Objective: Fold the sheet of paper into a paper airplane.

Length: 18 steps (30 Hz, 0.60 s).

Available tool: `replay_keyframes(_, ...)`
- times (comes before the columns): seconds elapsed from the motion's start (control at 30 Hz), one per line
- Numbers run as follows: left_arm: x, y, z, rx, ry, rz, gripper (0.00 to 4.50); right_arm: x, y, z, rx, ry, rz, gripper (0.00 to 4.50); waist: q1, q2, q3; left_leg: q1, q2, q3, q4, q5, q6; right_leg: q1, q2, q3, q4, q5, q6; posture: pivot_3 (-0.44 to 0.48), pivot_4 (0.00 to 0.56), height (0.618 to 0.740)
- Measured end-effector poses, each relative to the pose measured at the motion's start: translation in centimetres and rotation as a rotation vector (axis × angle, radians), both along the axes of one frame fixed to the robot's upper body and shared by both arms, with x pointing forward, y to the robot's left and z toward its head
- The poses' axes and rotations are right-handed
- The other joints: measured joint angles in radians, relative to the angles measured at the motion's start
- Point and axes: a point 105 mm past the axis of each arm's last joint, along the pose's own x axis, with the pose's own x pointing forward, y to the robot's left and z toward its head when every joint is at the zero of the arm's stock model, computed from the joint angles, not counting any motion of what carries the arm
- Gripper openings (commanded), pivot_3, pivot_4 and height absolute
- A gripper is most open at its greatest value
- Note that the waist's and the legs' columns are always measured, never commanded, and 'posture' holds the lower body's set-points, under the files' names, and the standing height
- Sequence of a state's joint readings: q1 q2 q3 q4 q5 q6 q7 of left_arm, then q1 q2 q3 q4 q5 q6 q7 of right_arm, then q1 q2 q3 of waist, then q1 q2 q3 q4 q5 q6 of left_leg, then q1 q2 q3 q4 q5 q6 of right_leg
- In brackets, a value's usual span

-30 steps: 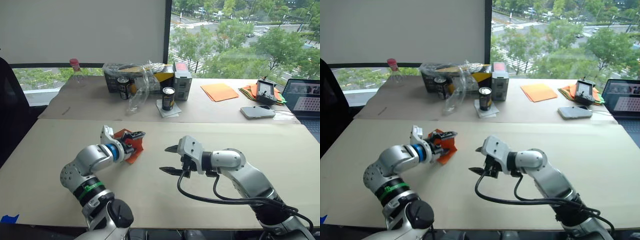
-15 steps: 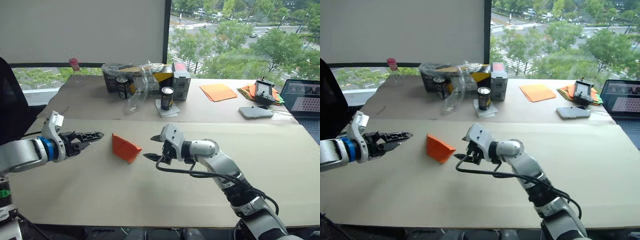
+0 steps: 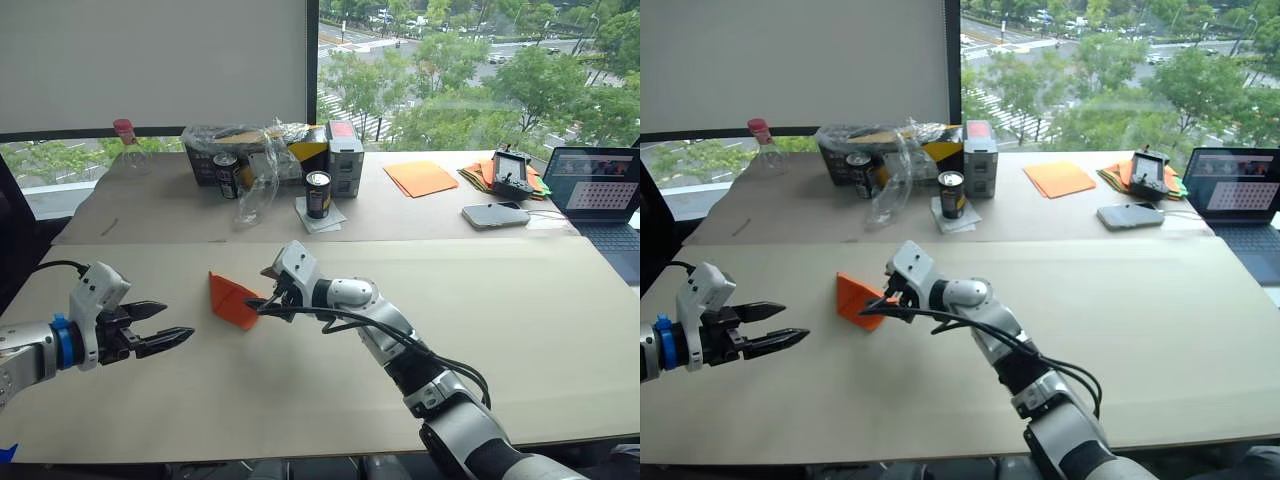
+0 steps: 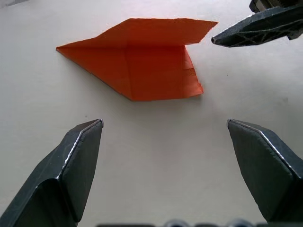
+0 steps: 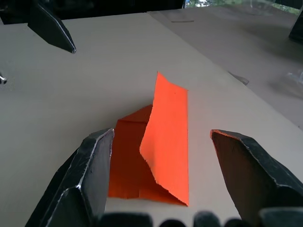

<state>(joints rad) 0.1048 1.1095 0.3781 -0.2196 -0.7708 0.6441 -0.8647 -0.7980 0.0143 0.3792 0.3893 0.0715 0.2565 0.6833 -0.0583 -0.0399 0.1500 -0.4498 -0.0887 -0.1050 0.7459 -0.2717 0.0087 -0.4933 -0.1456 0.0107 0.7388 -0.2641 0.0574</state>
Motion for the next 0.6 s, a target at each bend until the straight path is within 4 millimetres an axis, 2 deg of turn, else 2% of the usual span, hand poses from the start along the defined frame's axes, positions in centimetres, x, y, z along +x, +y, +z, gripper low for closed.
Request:
replay_keyframes(0.1, 0.0, 0.0, -0.3, 0.007, -0.02, -0.015, 4.5, 0.3, 0.7, -0.6, -0.008, 0.005, -0.001, 2.13, -0.003, 0.0, 0.0, 0.0, 0.0, 0.0, 0.0, 0.0, 0.0, 0.0, 0.0, 0.0, 0.0, 0.0, 0.0, 0.0, 0.15, 0.67)
replay_keyframes(0.3, 0.0, -0.1, -0.8, -0.02, 0.004, -0.014, 4.5, 0.4, 0.9, -2.0, -0.036, 0.038, 0.008, 0.02, -0.01, 0.0, 0.0, 0.0, 0.0, -0.001, 0.0, 0.0, 0.0, 0.0, 0.0, 0.0, 0.001, 0.0, 0.0, 0.0, 0.15, 0.67)
replay_keyframes(0.43, -0.1, -0.5, -1.2, -0.06, 0.019, -0.027, 4.5, 0.4, 0.3, -1.5, -0.033, 0.008, 0.036, 0.02, -0.012, 0.001, 0.0, 0.0, 0.0, -0.001, 0.0, 0.0, 0.0, -0.001, 0.0, 0.0, 0.002, 0.0, 0.0, 0.0, 0.15, 0.67)
replay_keyframes(0.53, 0.0, -0.9, -1.4, -0.087, 0.026, -0.04, 4.5, -0.4, -2.0, 1.2, -0.041, -0.124, 0.13, 0.02, -0.007, 0.001, 0.0, 0.0, -0.001, -0.001, 0.001, 0.0, 0.001, 0.0, 0.0, -0.001, 0.002, 0.0, 0.001, 0.0, 0.15, 0.67)
replay_keyframes(0.57, 0.1, -1.2, -1.3, -0.097, 0.026, -0.049, 4.5, -0.7, -3.5, 1.9, -0.083, -0.176, 0.163, 0.02, -0.001, 0.001, 0.0, 0.0, -0.001, -0.002, 0.002, -0.001, 0.001, 0.0, 0.0, -0.002, 0.001, 0.0, 0.001, 0.0, 0.15, 0.67)
replay_keyframes(0.6, 0.1, -1.2, -1.3, -0.099, 0.029, -0.049, 4.5, -0.9, -4.1, 2.1, -0.101, -0.201, 0.181, 0.02, -0.001, 0.0, 0.0, 0.001, -0.001, -0.002, 0.002, -0.001, 0.001, 0.001, 0.0, -0.003, 0.0, 0.0, 0.001, 0.0, 0.15, 0.67)
